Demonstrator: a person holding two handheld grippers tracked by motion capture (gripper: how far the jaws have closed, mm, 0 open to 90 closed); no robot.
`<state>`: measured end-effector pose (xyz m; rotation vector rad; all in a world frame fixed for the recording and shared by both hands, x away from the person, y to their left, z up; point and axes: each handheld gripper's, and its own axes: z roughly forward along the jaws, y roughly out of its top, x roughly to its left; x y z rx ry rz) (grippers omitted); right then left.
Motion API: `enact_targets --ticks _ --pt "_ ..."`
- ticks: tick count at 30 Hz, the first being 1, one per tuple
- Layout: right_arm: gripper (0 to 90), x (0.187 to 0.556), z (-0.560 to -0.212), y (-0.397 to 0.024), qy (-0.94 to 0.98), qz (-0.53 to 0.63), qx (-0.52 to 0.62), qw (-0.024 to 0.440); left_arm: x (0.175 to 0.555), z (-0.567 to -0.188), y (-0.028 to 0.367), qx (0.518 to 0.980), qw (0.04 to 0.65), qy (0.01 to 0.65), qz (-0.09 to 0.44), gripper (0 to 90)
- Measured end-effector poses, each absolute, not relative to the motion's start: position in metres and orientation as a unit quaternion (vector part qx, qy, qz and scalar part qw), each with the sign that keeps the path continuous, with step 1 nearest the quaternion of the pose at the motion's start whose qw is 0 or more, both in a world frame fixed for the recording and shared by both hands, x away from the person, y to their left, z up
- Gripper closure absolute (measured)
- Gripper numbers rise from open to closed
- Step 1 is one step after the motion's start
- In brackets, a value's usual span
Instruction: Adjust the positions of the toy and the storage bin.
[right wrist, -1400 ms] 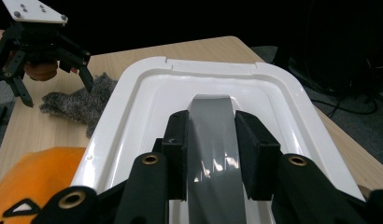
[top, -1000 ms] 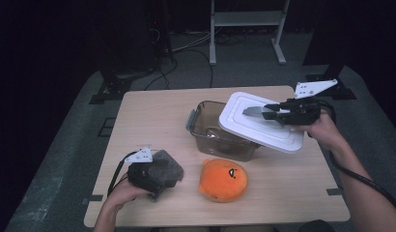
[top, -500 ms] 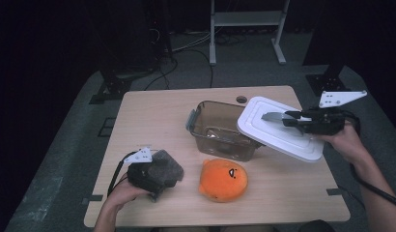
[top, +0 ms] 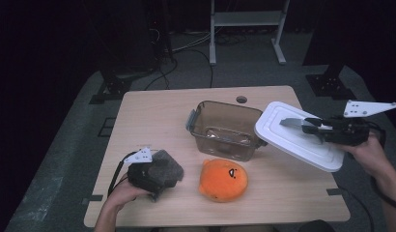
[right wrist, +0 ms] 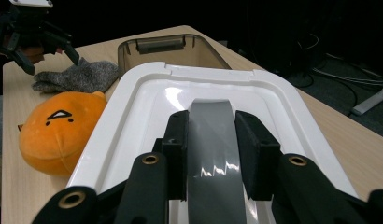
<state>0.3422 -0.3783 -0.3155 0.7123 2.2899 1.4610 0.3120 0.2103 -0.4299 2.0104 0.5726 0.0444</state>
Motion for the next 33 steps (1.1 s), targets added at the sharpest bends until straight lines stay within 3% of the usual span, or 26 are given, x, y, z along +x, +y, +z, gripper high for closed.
enact_targets --ticks 33 --pt "65.8 0.306 -0.376 -0.428 0.794 0.502 0.307 0.154 0.312 -0.431 0.21 0.833 0.499 0.237 0.017 9.4"
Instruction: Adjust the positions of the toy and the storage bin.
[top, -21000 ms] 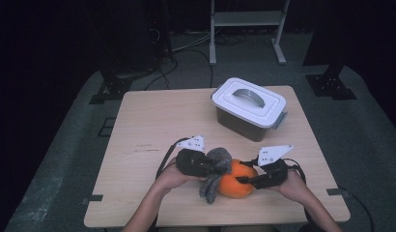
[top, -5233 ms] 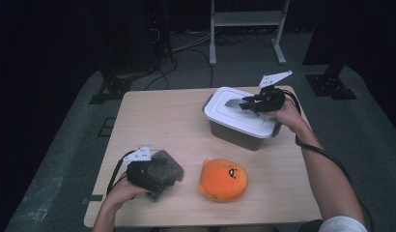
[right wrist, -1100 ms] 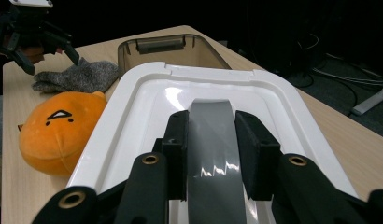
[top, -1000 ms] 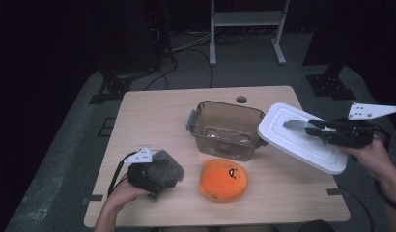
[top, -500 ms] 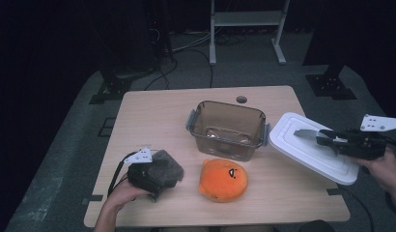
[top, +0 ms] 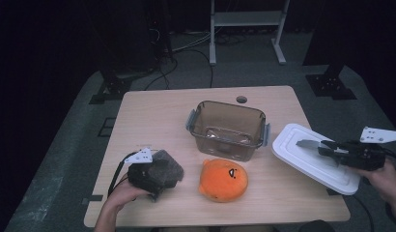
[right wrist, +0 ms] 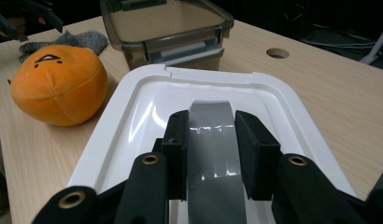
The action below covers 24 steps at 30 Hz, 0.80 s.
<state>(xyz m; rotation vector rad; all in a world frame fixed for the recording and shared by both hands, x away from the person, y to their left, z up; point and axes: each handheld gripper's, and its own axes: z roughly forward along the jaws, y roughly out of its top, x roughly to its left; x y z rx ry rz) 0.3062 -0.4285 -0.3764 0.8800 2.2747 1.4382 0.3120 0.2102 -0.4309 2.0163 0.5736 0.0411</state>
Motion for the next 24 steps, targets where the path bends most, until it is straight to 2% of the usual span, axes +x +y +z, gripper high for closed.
enact_targets --ticks 12,24 --pt "65.8 0.305 -0.404 -0.425 0.793 0.505 0.313 0.133 0.312 -0.431 0.209 0.835 0.498 0.236 0.015 9.3" --pt "65.8 0.312 -0.433 -0.404 0.802 0.498 0.311 0.108 0.312 -0.43 0.21 0.833 0.501 0.236 0.016 9.3"
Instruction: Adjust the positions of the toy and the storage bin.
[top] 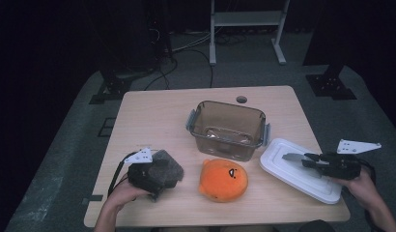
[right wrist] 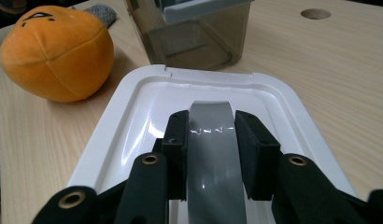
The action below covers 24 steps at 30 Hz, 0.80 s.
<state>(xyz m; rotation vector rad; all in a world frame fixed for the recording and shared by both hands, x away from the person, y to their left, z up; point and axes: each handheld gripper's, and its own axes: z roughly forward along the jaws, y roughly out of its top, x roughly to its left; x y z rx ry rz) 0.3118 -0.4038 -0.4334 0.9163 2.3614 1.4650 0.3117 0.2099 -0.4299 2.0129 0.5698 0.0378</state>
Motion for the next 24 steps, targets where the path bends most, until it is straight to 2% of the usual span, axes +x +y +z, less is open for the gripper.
enact_targets --ticks 24 --pt "65.6 0.309 -0.463 -0.395 0.803 0.496 0.318 0.09 0.311 -0.431 0.208 0.836 0.498 0.232 0.012 9.2"
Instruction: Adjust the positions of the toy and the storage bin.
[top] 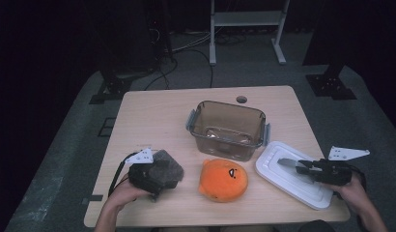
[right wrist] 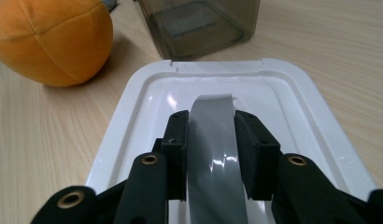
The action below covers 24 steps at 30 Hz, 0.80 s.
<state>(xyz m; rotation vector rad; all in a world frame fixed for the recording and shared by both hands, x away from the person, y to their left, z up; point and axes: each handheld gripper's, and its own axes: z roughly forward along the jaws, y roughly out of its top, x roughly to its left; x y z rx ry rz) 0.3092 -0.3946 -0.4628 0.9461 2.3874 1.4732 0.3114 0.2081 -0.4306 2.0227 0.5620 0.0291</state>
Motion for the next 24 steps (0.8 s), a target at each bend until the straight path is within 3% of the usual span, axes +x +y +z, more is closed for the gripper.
enact_targets --ticks 7,24 --pt "64.3 0.308 -0.466 -0.395 0.799 0.5 0.324 0.084 0.311 -0.431 0.208 0.835 0.498 0.233 0.011 9.3" --pt "46.9 0.309 -0.426 -0.364 0.804 0.52 0.277 0.079 0.311 -0.43 0.209 0.835 0.498 0.232 0.013 9.2"
